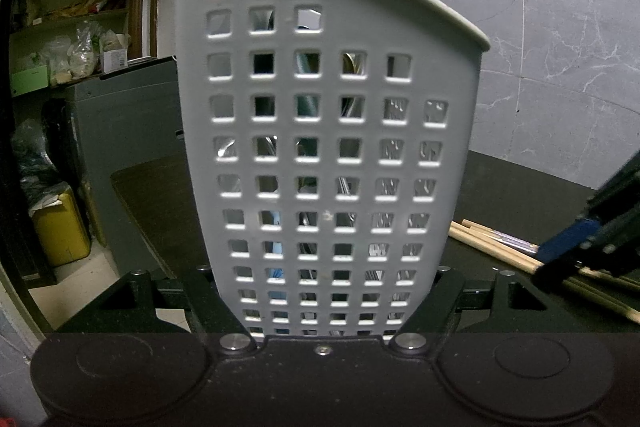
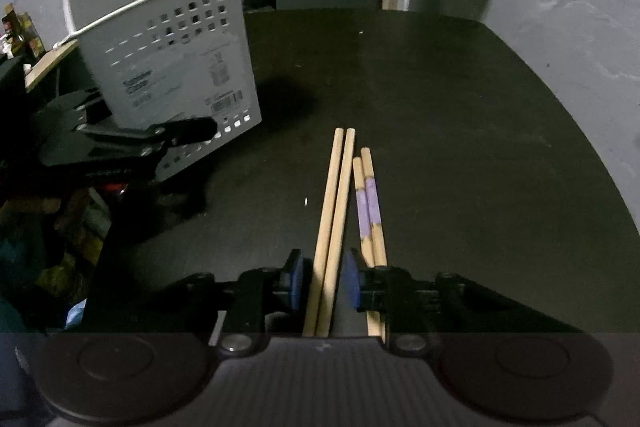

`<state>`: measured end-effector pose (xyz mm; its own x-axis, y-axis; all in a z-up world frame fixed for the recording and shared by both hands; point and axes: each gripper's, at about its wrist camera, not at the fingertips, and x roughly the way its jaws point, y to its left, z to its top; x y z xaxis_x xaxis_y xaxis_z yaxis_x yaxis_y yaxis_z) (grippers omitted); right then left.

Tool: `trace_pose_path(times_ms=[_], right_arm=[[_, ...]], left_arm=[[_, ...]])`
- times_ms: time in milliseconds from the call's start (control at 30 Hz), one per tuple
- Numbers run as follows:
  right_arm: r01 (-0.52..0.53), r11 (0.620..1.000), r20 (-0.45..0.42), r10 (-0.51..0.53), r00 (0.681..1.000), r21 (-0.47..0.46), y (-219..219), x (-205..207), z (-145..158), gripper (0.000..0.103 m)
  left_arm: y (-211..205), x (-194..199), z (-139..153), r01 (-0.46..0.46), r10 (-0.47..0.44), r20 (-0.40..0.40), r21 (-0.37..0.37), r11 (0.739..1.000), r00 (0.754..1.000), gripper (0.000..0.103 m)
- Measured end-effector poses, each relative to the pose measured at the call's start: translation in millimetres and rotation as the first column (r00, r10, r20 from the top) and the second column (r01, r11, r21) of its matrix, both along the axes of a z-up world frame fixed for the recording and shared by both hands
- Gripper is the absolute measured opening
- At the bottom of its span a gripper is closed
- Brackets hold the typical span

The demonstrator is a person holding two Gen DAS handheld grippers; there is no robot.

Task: Organize utensils

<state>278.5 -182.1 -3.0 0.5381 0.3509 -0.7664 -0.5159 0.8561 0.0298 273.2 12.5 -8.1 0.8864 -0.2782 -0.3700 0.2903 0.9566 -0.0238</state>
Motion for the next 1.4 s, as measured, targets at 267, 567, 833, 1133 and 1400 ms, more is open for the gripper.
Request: trace_pose_path(times_ms=[267,567,833,1133,1400], right_arm=[[-0.009,1.000,-0.014,0.009,1.000,-0.017,16,31,2,0.026],[-0.015,0.997,-0.057,0.011,0.998,-0.070,29,46,8,0.026],[-0.004,0.998,-0.081,-0.002,0.997,-0.070,31,53,11,0.015],[0.007,1.000,-0.115,-0.006,0.993,0.009,20,59,14,0.013],[0.037,0.989,-0.059,-0.029,0.998,0.143,-6,45,15,0.014]], left_arm=[[0,0,0,0.000,0.000,0.000,0.000,1.000,1.000,0.075],[0,0,0,0.001,-0.001,0.000,0.000,1.000,1.000,0.075],[2,2,-2,-0.001,0.001,0.000,-0.007,1.000,1.000,0.075],[2,3,-6,0.000,0.000,0.001,-0.010,1.000,1.000,0.075],[2,3,-6,0.000,0.000,0.002,-0.007,1.000,1.000,0.075]])
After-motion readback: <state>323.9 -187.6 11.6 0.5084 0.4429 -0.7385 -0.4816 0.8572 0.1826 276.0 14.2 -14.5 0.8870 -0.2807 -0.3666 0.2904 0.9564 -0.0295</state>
